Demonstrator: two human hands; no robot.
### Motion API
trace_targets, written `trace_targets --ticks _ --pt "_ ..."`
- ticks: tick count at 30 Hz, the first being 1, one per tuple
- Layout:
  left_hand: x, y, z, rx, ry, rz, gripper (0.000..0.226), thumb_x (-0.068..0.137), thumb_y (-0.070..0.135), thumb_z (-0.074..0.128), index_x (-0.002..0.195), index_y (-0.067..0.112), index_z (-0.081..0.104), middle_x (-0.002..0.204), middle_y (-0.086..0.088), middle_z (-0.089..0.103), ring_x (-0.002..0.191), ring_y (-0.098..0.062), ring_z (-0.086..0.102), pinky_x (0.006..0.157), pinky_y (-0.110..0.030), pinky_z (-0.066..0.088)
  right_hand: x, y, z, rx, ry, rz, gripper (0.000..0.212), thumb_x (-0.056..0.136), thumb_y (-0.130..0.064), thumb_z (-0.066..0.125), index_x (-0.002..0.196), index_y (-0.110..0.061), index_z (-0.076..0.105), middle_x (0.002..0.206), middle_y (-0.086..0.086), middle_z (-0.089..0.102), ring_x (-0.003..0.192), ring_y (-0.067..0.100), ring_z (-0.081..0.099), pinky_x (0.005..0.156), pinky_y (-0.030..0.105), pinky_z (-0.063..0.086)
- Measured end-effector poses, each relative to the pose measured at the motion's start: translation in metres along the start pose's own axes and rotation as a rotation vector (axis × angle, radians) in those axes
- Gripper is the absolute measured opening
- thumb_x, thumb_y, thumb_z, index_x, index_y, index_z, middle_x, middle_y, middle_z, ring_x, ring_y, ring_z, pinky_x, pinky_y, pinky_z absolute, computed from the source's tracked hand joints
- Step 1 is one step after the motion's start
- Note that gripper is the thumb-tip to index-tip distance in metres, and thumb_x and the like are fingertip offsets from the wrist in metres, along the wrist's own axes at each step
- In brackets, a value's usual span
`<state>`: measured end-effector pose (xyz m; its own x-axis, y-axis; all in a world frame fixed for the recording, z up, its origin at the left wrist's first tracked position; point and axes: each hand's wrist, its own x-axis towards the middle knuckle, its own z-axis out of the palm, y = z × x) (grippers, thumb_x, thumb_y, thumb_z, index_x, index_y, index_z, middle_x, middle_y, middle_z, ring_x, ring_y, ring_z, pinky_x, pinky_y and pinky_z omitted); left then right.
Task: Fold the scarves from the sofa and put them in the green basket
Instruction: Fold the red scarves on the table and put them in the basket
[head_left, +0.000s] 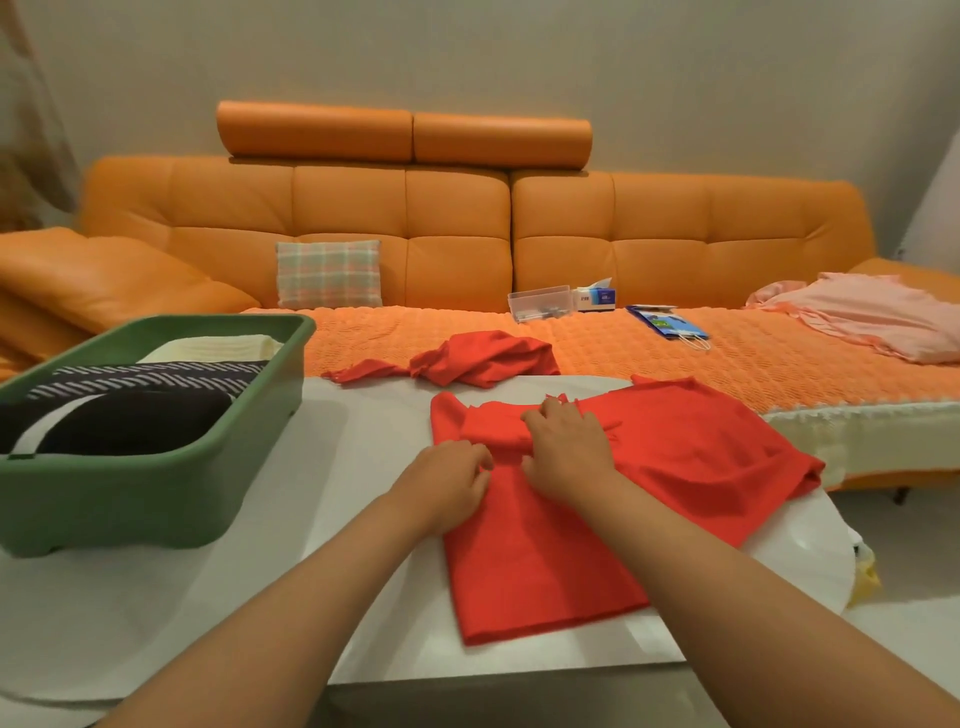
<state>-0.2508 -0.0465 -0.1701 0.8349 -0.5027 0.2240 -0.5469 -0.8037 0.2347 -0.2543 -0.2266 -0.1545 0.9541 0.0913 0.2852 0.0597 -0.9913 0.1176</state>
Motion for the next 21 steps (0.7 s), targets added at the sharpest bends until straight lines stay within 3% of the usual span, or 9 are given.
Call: trace_targets --ticks 3,6,8,10,13,15,17,19,21 --pt "0.015 -0.012 0.011 -0.007 0.162 -0.016 0.019 0.093 0.016 0.046 0.108 0.014 0.057 0.106 -0.007 0.058 0.101 -0.031 0.053 0.086 -0.044 0.042 0.018 0.003 0.011 -0.067 -0.017 -0.033 0.038 0.091 -0.04 0.055 0.125 -0.022 0.058 0.125 0.005 0.056 0.119 0.028 0.051 0.098 0.042 0.035" --pt "0.029 -0.021 0.02 0.063 0.234 0.001 0.032 0.087 0.029 0.037 0.108 0.012 0.054 0.105 -0.009 0.053 0.097 -0.033 0.052 0.081 -0.046 0.044 0.04 0.012 0.015 0.043 0.069 0.106 0.025 0.098 -0.03 0.045 0.11 -0.019 0.064 0.115 0.006 0.066 0.109 0.03 0.06 0.085 0.038 0.04" --pt "0.036 -0.03 0.025 0.089 0.152 0.006 0.053 0.087 0.04 0.038 0.129 0.012 0.05 0.131 -0.01 0.049 0.12 -0.033 0.048 0.097 -0.043 0.042 0.056 0.026 0.015 0.203 0.094 0.307 0.026 0.101 -0.025 0.04 0.108 -0.016 0.063 0.112 0.009 0.068 0.105 0.032 0.064 0.075 0.036 0.042" --pt "0.04 -0.04 0.034 0.07 -0.01 -0.018 0.071 0.093 0.051 0.038 0.154 0.017 0.026 0.16 -0.007 0.023 0.147 -0.025 0.024 0.118 -0.04 0.023 0.067 0.042 0.019 0.237 0.048 0.44 0.026 0.102 -0.022 0.041 0.111 -0.014 0.063 0.115 0.011 0.067 0.106 0.032 0.064 0.072 0.034 0.04" --pt "0.046 -0.045 0.037 0.077 -0.185 -0.101 0.074 0.097 0.06 0.035 0.158 0.03 0.005 0.166 -0.003 0.003 0.152 -0.019 0.006 0.123 -0.04 0.009 0.071 0.057 0.033 0.197 -0.102 0.463 0.025 0.1 -0.024 0.048 0.116 -0.014 0.063 0.119 0.01 0.066 0.11 0.03 0.063 0.074 0.033 0.042" --pt "0.052 -0.043 0.033 0.187 -0.227 -0.127 0.072 0.096 0.064 0.031 0.158 0.034 0.009 0.166 -0.004 0.008 0.152 -0.021 0.008 0.121 -0.042 0.012 0.071 0.06 0.043 0.198 -0.191 0.469 0.027 0.098 -0.023 0.048 0.121 -0.014 0.06 0.123 0.009 0.064 0.113 0.03 0.062 0.075 0.033 0.041" --pt "0.061 -0.037 0.029 0.297 -0.205 -0.16 0.069 0.095 0.064 0.028 0.155 0.031 0.026 0.16 -0.007 0.025 0.147 -0.024 0.021 0.115 -0.044 0.019 0.072 0.06 0.046 0.204 -0.208 0.485 0.029 0.098 -0.024 0.047 0.123 -0.015 0.058 0.126 0.01 0.062 0.115 0.03 0.061 0.077 0.034 0.042" --pt "0.07 -0.03 0.027 0.325 -0.098 -0.236 0.064 0.097 0.058 0.025 0.142 0.019 0.047 0.147 -0.011 0.043 0.136 -0.028 0.035 0.11 -0.044 0.024 0.073 0.062 0.046 0.219 -0.182 0.513 0.028 0.098 -0.025 0.047 0.123 -0.014 0.057 0.126 0.01 0.062 0.115 0.03 0.061 0.076 0.033 0.041" --pt "0.074 -0.024 0.032 0.295 0.016 -0.253 0.06 0.099 0.053 0.027 0.133 0.012 0.054 0.143 -0.013 0.048 0.132 -0.029 0.039 0.109 -0.042 0.027 0.07 0.064 0.045 0.203 -0.141 0.509 0.027 0.098 -0.022 0.046 0.124 -0.014 0.051 0.125 0.01 0.061 0.114 0.031 0.061 0.076 0.033 0.04"
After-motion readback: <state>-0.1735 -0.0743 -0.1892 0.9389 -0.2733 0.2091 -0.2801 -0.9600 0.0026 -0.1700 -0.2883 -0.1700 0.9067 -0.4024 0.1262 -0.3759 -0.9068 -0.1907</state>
